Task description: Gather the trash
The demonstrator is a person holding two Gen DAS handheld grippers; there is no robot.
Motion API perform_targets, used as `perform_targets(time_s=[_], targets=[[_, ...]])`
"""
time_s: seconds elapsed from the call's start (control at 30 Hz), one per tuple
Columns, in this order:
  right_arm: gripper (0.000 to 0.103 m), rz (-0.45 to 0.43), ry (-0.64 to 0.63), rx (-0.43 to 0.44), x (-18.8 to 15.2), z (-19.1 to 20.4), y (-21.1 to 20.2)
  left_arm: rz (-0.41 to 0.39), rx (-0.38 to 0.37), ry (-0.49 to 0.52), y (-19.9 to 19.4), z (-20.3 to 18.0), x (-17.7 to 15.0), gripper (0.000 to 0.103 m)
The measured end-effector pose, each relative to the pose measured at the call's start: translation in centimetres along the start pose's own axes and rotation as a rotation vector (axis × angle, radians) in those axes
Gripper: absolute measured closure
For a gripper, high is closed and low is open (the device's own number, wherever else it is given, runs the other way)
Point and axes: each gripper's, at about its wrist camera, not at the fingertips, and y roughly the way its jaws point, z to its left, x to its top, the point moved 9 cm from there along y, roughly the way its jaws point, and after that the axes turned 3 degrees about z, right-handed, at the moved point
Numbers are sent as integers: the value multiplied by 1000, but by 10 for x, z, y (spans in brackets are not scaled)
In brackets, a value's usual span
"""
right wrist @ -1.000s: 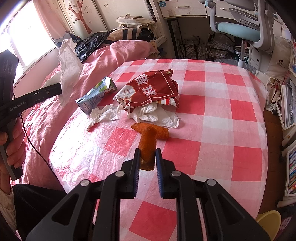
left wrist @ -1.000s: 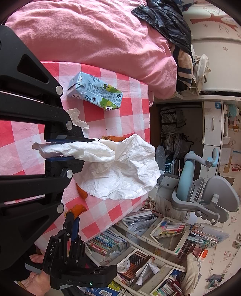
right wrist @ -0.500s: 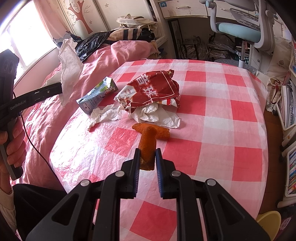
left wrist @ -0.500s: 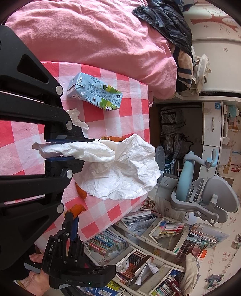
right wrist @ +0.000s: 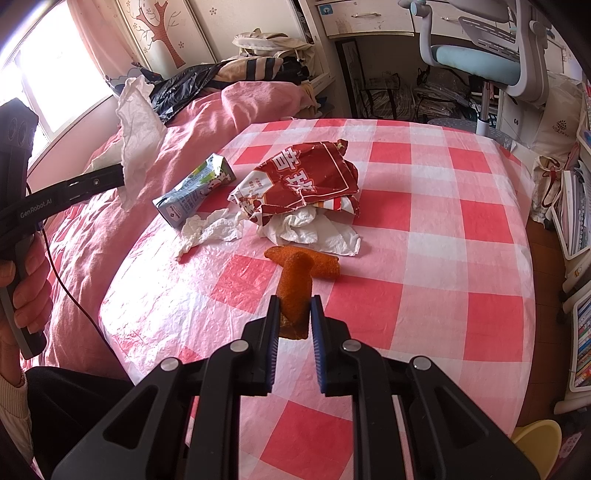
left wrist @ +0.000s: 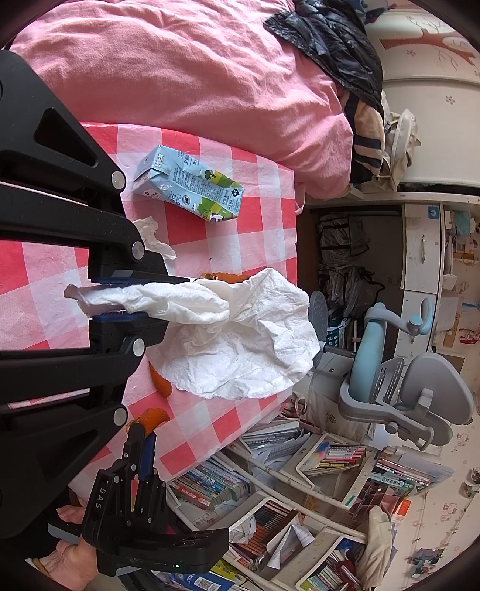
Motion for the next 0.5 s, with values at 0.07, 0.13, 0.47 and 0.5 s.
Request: perform_targets(time_s=[0.07,0.13,0.47,0.5], targets=[[86,-6,7,3,0,1,-1,0,-1,0,0,0,0,92],[86,-17,21,8,0,2,-3,-4,-7,-4,0,1,1,92],[86,-173,124,68,10,-6,-67,-14,-70,-66,-6,9,-1,93],[86,-182,127,70,7,-9,-74,-17,-82,-60,-7,4,-2,92]])
